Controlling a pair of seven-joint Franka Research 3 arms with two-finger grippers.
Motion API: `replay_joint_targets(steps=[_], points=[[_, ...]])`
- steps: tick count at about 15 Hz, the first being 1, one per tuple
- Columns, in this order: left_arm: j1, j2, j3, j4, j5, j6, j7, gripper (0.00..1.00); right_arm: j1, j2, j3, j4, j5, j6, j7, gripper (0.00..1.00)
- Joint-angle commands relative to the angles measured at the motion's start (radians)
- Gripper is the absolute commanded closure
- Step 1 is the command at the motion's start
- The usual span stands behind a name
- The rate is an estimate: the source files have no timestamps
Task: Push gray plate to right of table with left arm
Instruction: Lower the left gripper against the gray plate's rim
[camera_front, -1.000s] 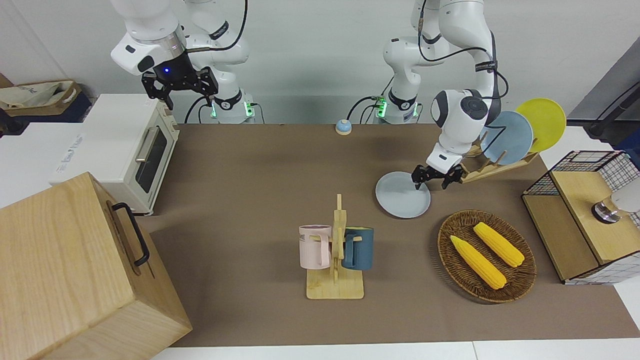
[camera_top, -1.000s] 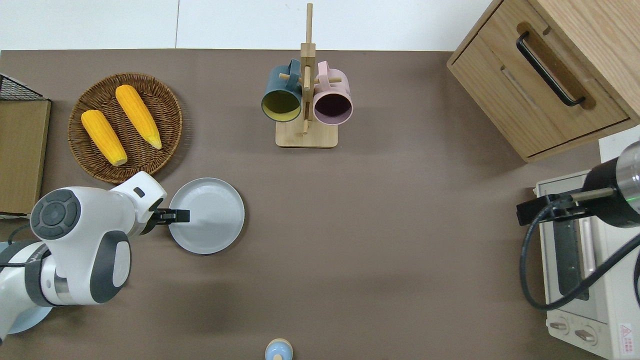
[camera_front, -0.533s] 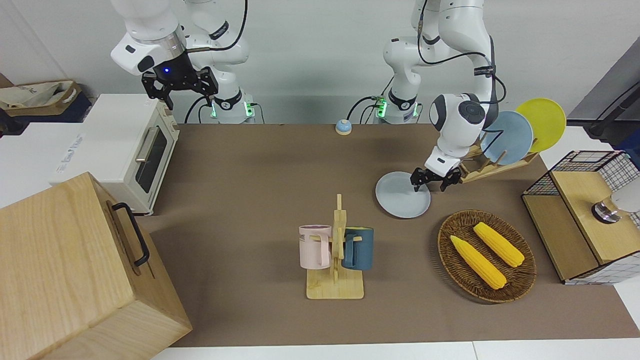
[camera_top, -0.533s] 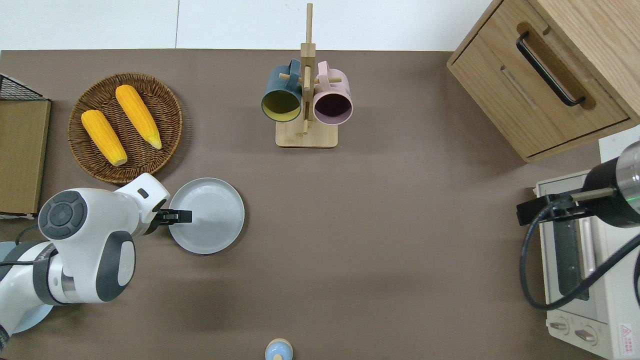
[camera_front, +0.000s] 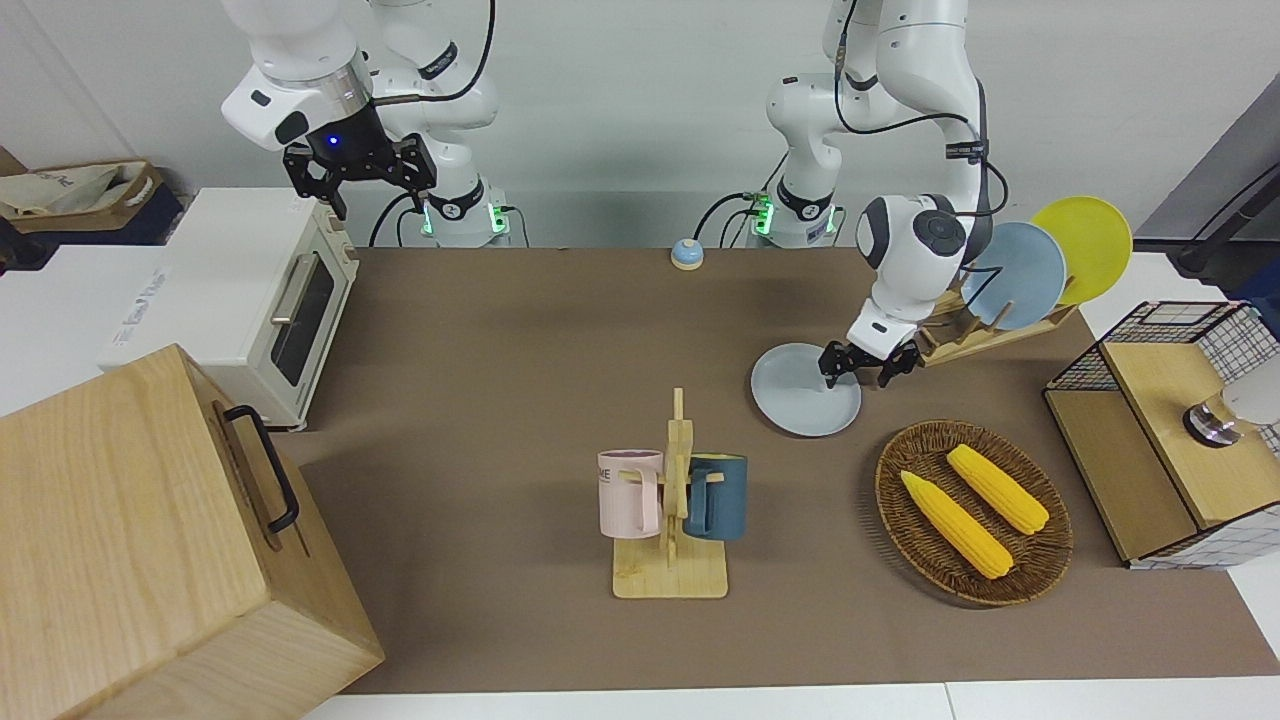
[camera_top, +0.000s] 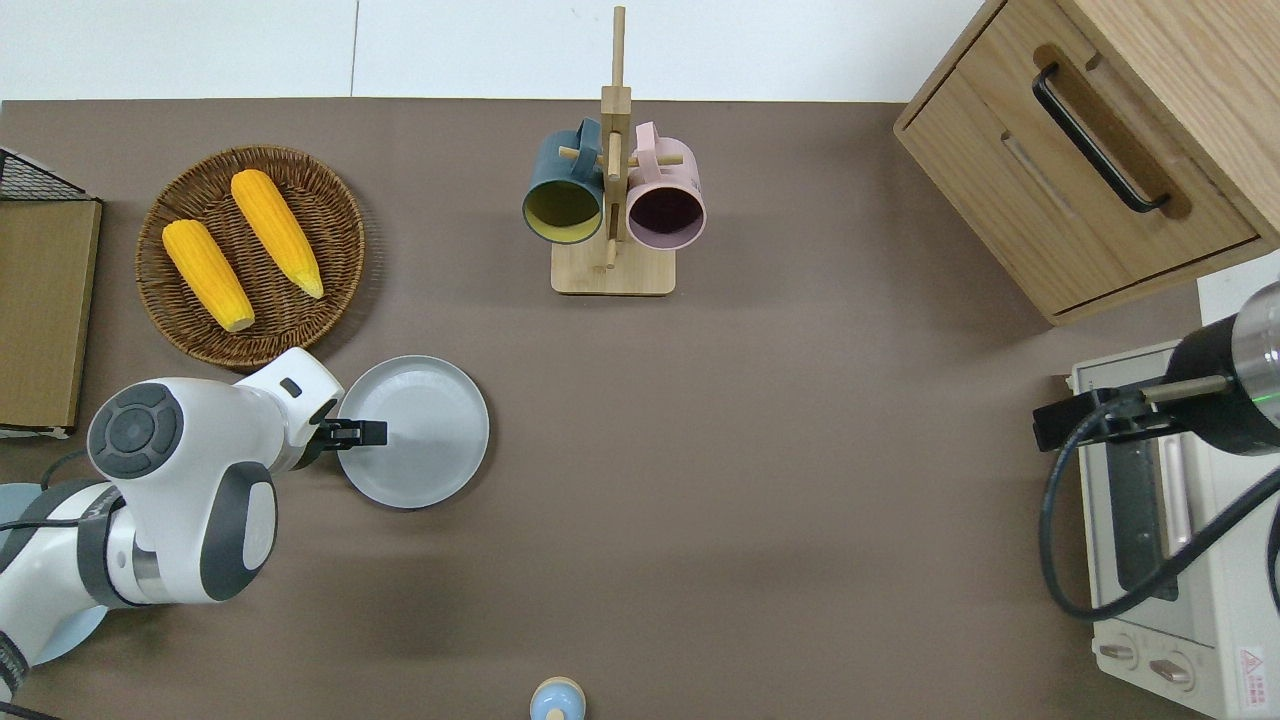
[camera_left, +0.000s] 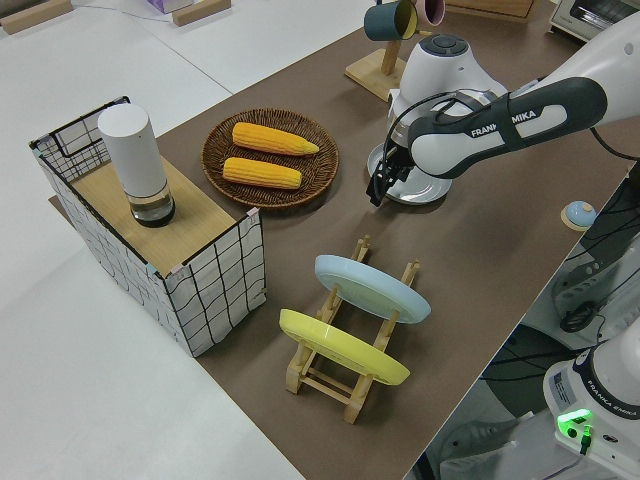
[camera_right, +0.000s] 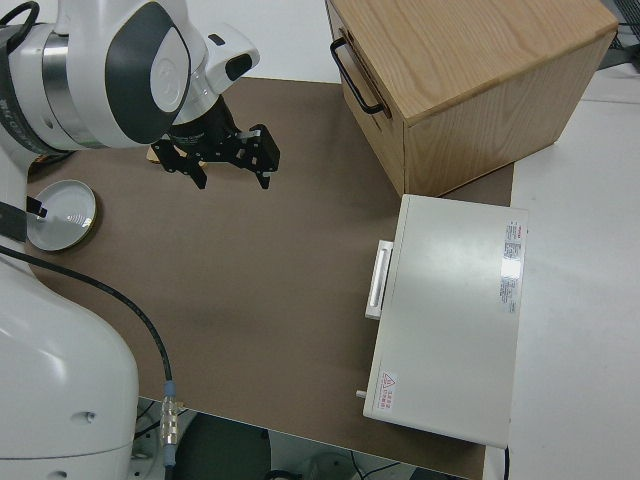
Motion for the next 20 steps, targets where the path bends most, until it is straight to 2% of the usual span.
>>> replay_joint_targets(steps=[1, 6, 9, 10, 17, 20], points=[[-0.006, 0.001, 0.005, -0.022, -0.010, 0.030, -0.008, 0.11, -0.020, -0.002, 0.016, 0.009, 0.004, -0.016, 0.012, 0.017], [-0.007, -0.004, 0.005, -0.022, -0.010, 0.028, -0.010, 0.69, -0.020, -0.002, 0.016, 0.009, 0.004, -0.016, 0.013, 0.017], [-0.007, -0.005, 0.005, -0.022, -0.010, 0.029, -0.008, 0.97, -0.020, -0.002, 0.016, 0.009, 0.004, -0.016, 0.013, 0.017], [-0.007, -0.005, 0.005, -0.022, -0.010, 0.029, -0.010, 1.00, -0.019, -0.002, 0.016, 0.009, 0.004, -0.016, 0.012, 0.017], [-0.010, -0.002, 0.004, -0.022, -0.008, 0.029, -0.040, 1.00, -0.020, -0.002, 0.016, 0.009, 0.004, -0.016, 0.013, 0.017], [-0.047, -0.002, 0.004, -0.022, -0.008, 0.028, -0.071, 1.00, -0.020, -0.002, 0.016, 0.009, 0.004, -0.016, 0.013, 0.017]])
